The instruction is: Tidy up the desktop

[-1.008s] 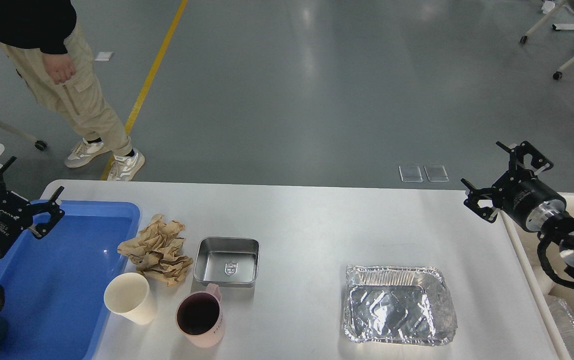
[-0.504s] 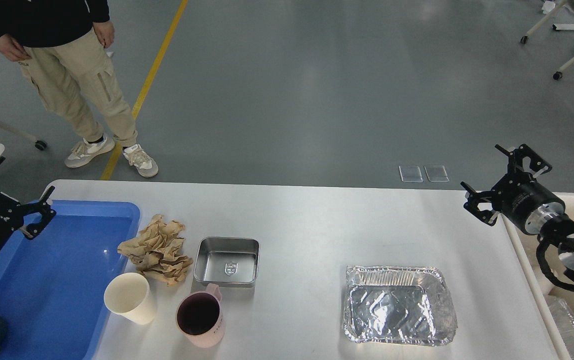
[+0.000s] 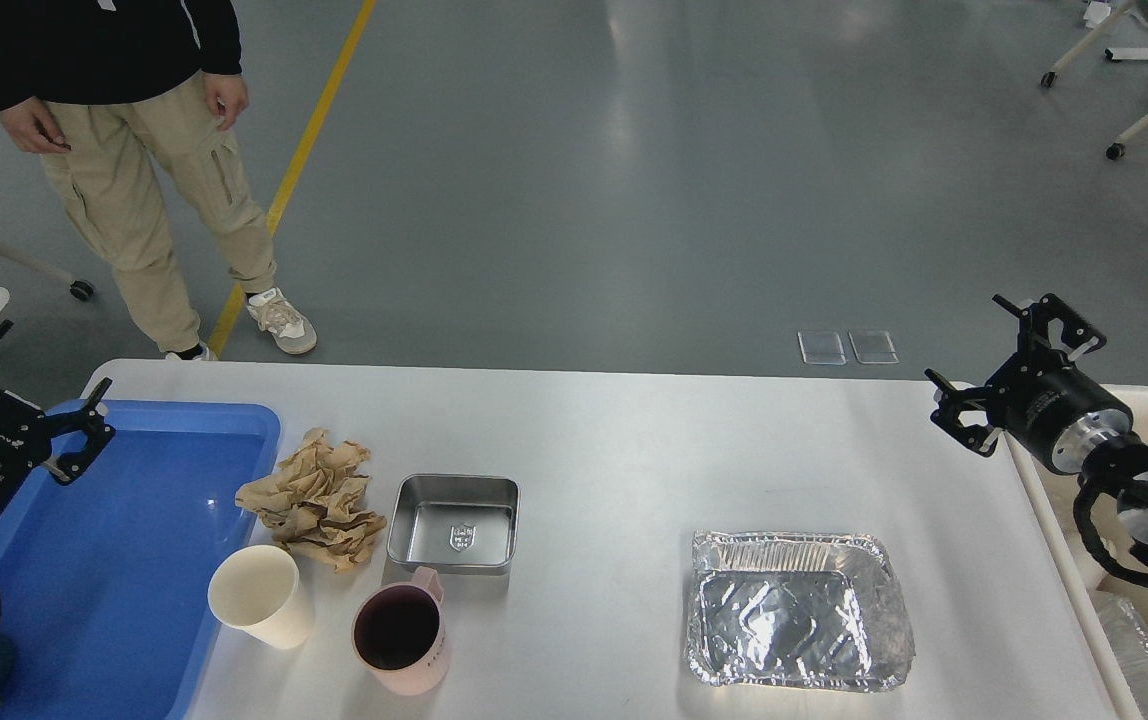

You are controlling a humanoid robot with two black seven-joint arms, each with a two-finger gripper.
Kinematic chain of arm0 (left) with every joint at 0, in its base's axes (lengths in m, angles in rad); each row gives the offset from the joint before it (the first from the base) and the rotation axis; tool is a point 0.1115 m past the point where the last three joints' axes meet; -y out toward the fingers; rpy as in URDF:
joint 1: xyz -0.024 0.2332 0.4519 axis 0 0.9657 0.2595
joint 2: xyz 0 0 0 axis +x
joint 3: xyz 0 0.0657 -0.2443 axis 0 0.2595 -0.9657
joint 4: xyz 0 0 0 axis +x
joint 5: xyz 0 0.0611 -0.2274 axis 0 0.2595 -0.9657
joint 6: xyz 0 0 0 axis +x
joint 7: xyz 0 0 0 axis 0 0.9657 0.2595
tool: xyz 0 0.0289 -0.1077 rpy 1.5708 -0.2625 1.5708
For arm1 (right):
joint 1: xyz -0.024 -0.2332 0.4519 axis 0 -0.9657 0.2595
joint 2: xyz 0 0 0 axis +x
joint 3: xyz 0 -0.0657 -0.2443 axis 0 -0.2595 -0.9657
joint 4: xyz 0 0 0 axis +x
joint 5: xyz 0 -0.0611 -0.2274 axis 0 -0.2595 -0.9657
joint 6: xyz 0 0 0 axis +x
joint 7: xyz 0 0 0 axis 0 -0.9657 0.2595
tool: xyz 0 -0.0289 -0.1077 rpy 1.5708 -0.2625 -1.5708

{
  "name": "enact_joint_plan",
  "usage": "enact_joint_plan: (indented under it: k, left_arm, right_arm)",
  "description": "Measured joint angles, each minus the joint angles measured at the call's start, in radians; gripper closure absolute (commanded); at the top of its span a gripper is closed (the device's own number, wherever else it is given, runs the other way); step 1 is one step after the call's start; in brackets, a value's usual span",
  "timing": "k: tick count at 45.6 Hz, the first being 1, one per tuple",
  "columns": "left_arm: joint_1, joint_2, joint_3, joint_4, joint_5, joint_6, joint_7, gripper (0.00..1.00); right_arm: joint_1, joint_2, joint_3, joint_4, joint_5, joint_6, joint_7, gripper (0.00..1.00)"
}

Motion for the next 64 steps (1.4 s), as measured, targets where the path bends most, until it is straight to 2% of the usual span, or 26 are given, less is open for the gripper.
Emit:
enact_joint_plan:
  k: [8,36,54,64]
  left_arm:
    - [0.001,-0.002,-0.002,0.001,0.000,0.031,-0.016,0.02]
    - [0.010,-0.003,0.005,0.000,0.019,0.024,-0.027,0.02]
    - [0.009,-0.008,0.011,-0.001,0.021,0.012,-0.014,0.03]
    - [0.003,0.015,0.061,-0.012,0.067,0.004,-0.017,0.03]
  right_arm:
    - [-0.001,-0.001,-0.001,0.000,0.000,0.000,0.000,0.00]
    - [-0.007,0.001,-0.002,-0.001,-0.008,0.000,0.000,0.00]
    - [-0.009,0.002,-0.001,0.000,-0.010,0.001,0.000,0.00]
    - [-0.011,0.015,-0.002,-0.003,-0.032,0.001,0.001,0.00]
